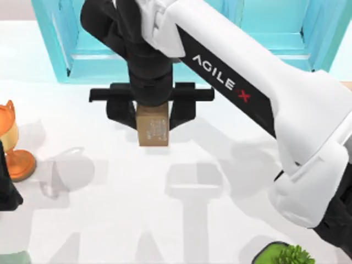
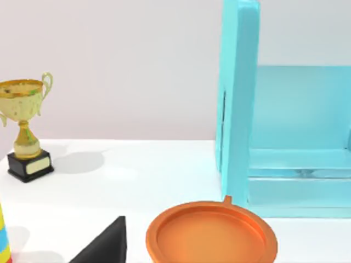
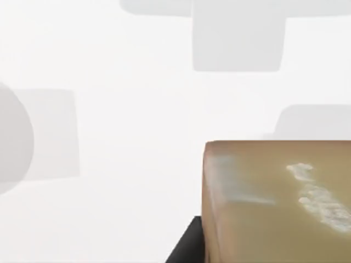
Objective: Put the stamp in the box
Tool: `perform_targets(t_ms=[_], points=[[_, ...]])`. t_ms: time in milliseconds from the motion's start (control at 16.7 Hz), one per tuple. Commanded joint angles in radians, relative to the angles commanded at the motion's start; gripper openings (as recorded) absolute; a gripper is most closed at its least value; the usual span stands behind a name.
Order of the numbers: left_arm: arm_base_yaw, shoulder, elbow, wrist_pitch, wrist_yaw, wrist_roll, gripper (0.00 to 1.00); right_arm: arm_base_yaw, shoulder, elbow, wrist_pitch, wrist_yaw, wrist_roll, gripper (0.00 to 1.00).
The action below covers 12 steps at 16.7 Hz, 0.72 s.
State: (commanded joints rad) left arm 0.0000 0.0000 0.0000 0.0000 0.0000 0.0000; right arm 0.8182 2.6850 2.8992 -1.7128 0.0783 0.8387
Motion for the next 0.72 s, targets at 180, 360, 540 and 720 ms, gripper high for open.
perform_targets(t_ms=[180,360,540,720], points=[[0.0,0.0,0.0,0.0,0.0,0.0,1.0,-0.003,-0.012,-0.013,0.005,-0.002,-0.009,0.0],[0.0,0.0,0.0,0.0,0.0,0.0,1.0,-0.075,-0.097,-0.101,0.065,-0.016,-0.096,0.0],[0.0,0.0,0.0,0.0,0.0,0.0,1.0,-0.235,-0.266,-0.238,0.187,-0.035,-0.213,0.0],[0.0,0.0,0.0,0.0,0.0,0.0,1.0,-0.447,-0.414,-0.456,0.264,-0.056,-0.33,0.0]])
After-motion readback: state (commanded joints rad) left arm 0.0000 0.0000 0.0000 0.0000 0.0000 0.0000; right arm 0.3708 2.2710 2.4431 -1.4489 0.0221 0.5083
